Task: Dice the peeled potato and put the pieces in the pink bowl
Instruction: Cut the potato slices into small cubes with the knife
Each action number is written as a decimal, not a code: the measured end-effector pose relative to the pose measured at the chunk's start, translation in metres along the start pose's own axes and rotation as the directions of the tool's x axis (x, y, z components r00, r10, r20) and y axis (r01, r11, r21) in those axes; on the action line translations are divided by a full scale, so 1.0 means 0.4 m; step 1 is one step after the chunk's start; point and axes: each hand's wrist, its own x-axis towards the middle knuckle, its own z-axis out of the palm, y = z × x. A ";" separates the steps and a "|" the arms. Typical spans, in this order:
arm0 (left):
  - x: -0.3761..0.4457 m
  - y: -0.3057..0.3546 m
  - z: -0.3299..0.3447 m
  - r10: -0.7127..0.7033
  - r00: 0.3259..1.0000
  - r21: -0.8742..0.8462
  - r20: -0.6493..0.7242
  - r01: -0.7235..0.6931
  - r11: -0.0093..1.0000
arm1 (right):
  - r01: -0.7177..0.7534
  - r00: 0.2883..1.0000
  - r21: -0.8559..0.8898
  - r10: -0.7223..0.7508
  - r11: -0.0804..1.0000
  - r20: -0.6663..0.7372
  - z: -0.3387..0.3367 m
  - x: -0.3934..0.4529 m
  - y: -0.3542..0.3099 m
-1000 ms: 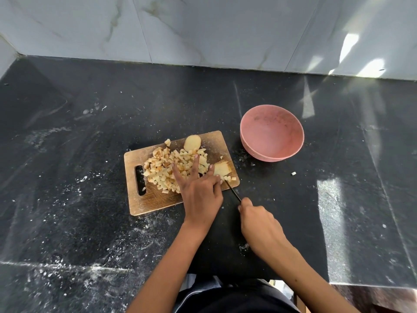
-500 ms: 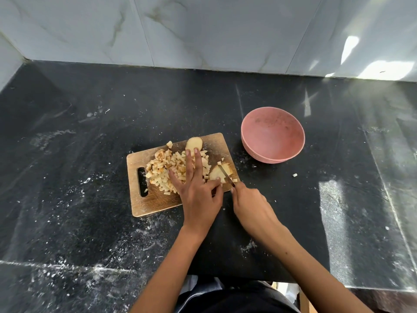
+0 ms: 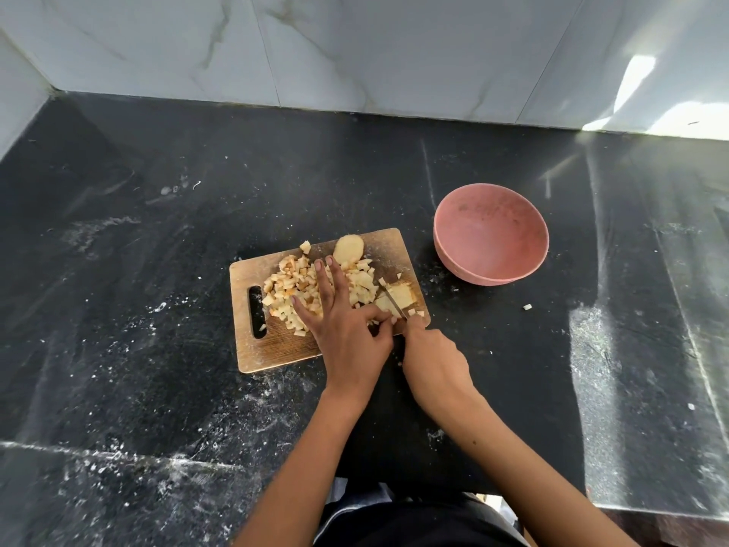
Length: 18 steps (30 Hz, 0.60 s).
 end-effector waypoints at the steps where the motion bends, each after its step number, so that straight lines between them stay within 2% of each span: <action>1: 0.000 0.000 0.001 0.005 1.000 0.000 -0.005 -0.005 1.000 | -0.007 1.000 -0.010 0.007 1.000 0.012 0.003 -0.003 0.007; 6: -0.002 0.002 0.004 0.007 1.000 0.016 -0.002 -0.007 1.000 | -0.026 0.997 -0.002 0.026 1.000 0.066 0.018 -0.031 0.042; 18: -0.012 0.007 0.007 0.019 0.999 0.035 -0.025 -0.018 0.999 | 0.018 1.000 0.074 -0.020 0.997 0.023 0.048 -0.088 0.099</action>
